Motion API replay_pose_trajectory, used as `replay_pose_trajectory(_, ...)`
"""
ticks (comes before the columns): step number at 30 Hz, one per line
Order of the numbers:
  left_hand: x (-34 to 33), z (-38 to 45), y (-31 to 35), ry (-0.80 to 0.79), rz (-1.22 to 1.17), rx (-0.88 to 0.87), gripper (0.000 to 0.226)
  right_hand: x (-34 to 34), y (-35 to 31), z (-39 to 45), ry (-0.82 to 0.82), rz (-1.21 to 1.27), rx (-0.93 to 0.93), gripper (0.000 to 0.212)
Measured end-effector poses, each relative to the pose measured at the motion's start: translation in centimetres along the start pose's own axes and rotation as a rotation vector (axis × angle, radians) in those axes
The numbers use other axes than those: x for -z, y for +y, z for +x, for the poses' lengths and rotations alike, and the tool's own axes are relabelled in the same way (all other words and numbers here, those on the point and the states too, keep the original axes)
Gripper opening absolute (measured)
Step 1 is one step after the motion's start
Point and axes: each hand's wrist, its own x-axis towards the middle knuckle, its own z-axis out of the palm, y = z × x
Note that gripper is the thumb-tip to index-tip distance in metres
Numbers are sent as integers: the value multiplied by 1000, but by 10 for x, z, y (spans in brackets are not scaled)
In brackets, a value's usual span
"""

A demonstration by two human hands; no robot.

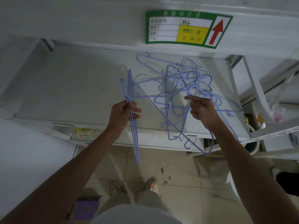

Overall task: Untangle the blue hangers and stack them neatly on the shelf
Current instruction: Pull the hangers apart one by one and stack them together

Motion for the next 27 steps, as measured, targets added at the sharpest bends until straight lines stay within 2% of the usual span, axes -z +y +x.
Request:
replay_pose_trajectory(5, 0, -1, -1, 0, 3, -21, 29, -14, -10, 6, -40, 490, -156, 31)
replay_pose_trajectory(11, -5, -1, 1, 2, -16, -32, 29, -75, 8, 9, -112, 658, -277, 31)
replay_pose_trajectory(18, 1, 1, 8, 46, -157, 25, 22, -134, 30, 13, -192, 624, -265, 27)
replay_pose_trajectory(23, 14, 1, 8, 117, -311, 99, 21, -159, 42, 11, -117, 372, -156, 30)
replay_pose_trajectory(27, 34, -2, 11, 181, -361, 103, 26, -167, 43, 10, -102, 240, -137, 33)
